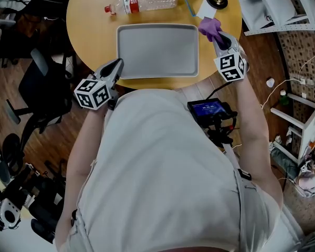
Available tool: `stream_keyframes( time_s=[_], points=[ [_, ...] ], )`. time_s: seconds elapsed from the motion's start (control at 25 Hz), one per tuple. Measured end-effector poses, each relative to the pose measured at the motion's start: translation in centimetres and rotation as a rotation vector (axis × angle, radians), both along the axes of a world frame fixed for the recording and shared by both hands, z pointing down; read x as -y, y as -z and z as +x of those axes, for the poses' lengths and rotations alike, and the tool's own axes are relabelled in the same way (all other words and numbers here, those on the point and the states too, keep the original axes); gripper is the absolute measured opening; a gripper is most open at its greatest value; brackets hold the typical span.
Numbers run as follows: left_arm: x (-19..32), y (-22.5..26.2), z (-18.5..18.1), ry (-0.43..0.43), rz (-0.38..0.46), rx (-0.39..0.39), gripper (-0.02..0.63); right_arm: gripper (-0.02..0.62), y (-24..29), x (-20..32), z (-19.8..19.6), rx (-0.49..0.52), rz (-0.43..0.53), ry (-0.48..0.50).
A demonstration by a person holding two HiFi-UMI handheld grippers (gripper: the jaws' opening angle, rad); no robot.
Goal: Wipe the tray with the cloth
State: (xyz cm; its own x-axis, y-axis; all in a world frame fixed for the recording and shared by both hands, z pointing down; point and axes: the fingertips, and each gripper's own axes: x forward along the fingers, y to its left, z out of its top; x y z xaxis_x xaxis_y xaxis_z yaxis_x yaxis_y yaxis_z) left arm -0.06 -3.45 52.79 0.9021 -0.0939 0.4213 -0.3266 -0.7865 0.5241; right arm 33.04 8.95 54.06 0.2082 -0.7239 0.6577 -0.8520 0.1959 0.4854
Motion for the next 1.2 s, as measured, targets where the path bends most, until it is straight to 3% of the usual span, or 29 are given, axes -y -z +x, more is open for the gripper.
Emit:
stream_keyframes(
  time_s=[0.16, 0.28, 0.36, 0.48, 0.8, 1.2],
  points=[
    [1.0, -0.9, -0.8, 0.039, -0.004, 0.013, 0.0, 0.066, -2.5, 2.9, -3.9, -0.061, -0.054, 0.267],
    [1.8, -1.8, -1.5, 0.071, -0.007, 0.029, 0.0, 0.066, -8.1, 4.6, -6.1, -0.075, -0.198, 0.461],
    [2.2, -2.2, -2.2, 0.095, -0.009, 0.043, 0.0, 0.066, -12.0, 5.6, -5.8, -0.125, -0.321, 0.531],
    [2.3, -1.8, -3.5, 0.133, -0.009, 0.055, 0.0, 0.067, -15.3, 7.2, -4.7, -0.134, -0.418, 0.506],
    [1.0, -1.1, -6.4, 0.215, -0.011, 0.079, 0.0, 0.063, -16.8, 8.4, -3.5, -0.065, -0.439, 0.398],
    [1.7, -1.7, -3.9, 0.165, -0.027, 0.046, 0.0, 0.058, -17.8, 6.8, -4.7, -0.021, -0.441, 0.357]
  ],
)
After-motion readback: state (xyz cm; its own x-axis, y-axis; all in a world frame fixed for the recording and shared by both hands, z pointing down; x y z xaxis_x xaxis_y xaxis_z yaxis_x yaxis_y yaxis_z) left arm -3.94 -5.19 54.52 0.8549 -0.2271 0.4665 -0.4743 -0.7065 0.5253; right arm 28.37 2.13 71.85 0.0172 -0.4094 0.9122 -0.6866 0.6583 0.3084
